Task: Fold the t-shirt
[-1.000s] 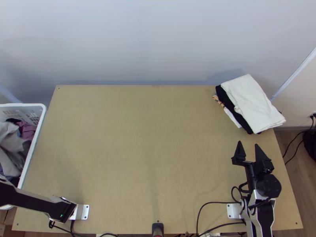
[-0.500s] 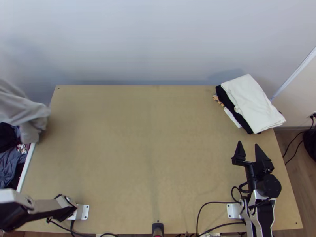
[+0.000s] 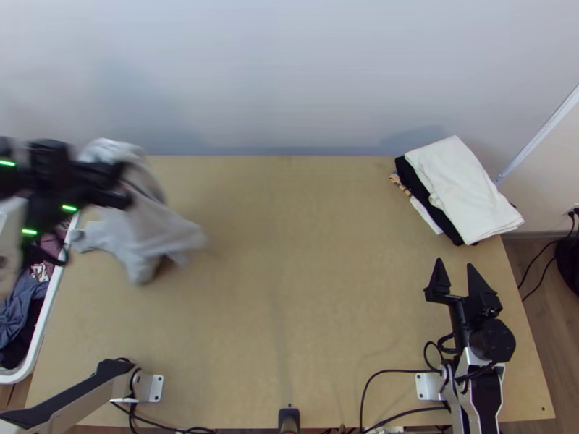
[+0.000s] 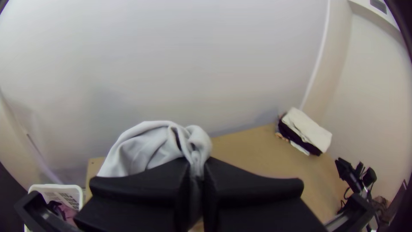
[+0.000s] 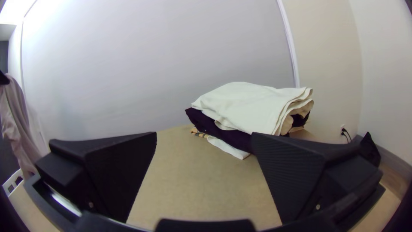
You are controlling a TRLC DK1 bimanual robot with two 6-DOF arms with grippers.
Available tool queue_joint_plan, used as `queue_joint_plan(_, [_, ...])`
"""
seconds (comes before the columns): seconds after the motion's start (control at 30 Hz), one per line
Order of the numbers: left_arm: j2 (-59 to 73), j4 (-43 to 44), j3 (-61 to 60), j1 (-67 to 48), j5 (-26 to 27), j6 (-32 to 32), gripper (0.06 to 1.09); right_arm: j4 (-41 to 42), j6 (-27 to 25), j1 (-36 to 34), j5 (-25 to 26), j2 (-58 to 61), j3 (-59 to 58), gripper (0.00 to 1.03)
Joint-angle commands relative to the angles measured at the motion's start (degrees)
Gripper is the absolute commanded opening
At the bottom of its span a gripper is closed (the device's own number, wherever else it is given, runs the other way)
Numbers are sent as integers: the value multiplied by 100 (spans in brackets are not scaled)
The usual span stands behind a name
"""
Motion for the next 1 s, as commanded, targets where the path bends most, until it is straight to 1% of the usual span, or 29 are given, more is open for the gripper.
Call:
queue_joint_plan(0.0, [-125,136,-337,-1212,-487,-517,9,-34,92,10,49,-12,-55,99])
queue_joint_plan(0.07, [-46,276,-531,-2011,-768,-790,9,-34,92,10,49,-12,-55,99])
queue_joint_plan(0.13, [121,505,-698,-2741,-1208,-1001,9,-34,92,10,49,-12,-55,99])
queue_joint_plan(0.2, [359,716,-794,-3242,-1454,-1133,9,-34,92,10,49,-12,-55,99])
queue_joint_plan(0.3, [868,988,-794,-3743,-1621,-1291,9,-34,92,10,49,-12,-55,99])
queue_joint_plan(0.4, [1404,1314,-724,-4077,-1709,-1423,9,-34,92,10,49,-12,-55,99])
queue_joint_plan(0.5, [1985,1463,-460,-4384,-1744,-1642,9,-34,92,10,49,-12,-55,99])
queue_joint_plan(0.7, [3329,1568,533,-4929,-1744,-2082,9,-34,92,10,49,-12,-55,99])
queue_joint_plan(0.83, [4155,1568,1148,-4947,-1744,-2275,9,-34,92,10,49,-12,-55,99])
queue_joint_plan(0.97, [4577,1560,1403,-4560,-1718,-2284,9,-34,92,10,49,-12,-55,99])
